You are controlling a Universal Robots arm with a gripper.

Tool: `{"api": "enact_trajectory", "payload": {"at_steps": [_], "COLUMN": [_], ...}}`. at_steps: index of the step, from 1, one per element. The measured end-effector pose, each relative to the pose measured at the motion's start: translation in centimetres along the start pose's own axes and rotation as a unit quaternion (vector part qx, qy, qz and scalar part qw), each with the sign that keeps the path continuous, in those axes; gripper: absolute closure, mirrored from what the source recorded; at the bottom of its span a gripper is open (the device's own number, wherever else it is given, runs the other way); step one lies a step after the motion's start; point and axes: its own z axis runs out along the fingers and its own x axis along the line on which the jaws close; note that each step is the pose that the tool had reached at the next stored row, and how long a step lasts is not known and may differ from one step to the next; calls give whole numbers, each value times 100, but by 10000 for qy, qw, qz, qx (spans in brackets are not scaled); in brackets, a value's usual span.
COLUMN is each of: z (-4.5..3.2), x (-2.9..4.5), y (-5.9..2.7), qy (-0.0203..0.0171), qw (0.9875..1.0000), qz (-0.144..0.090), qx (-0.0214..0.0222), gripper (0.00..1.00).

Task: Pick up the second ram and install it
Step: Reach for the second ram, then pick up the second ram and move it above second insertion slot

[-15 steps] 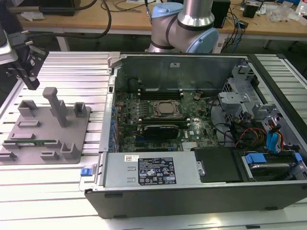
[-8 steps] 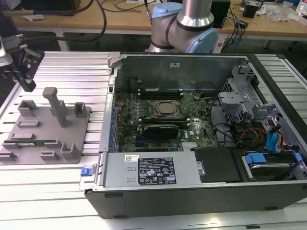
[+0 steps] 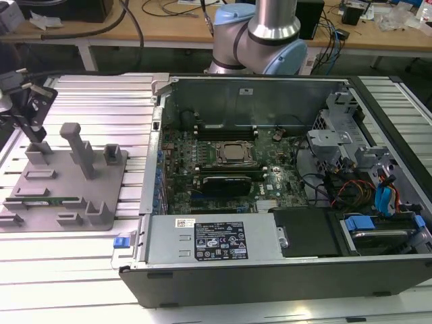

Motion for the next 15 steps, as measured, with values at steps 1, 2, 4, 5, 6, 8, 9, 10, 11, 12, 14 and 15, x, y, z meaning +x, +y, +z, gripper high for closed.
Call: {"api": "enact_trajectory", "payload": {"at_steps": [1,2,4,5,6,8,9,10,11,12,14,15], "z": [28,45,70,89,113,139,189,218,218,222,225,226], "x": [14,24,37,45,56,69,92,104,104,104,104,104], "y": [-20,-29,-40,-46,-51,-58,-72,-77,-78,-77,-78,-78], "qy": [0,1,1,1,1,1,1,2,3,1,2,1], "qw": [10000,10000,10000,10000,10000,10000,10000,10000,10000,10000,10000,10000], "qz": [1,1,-1,-1,1,0,0,0,0,0,0,0], "qx": [0,0,1,1,1,1,1,1,2,1,1,1], "gripper": [92,92,92,92,92,92,92,92,92,92,92,92]}}
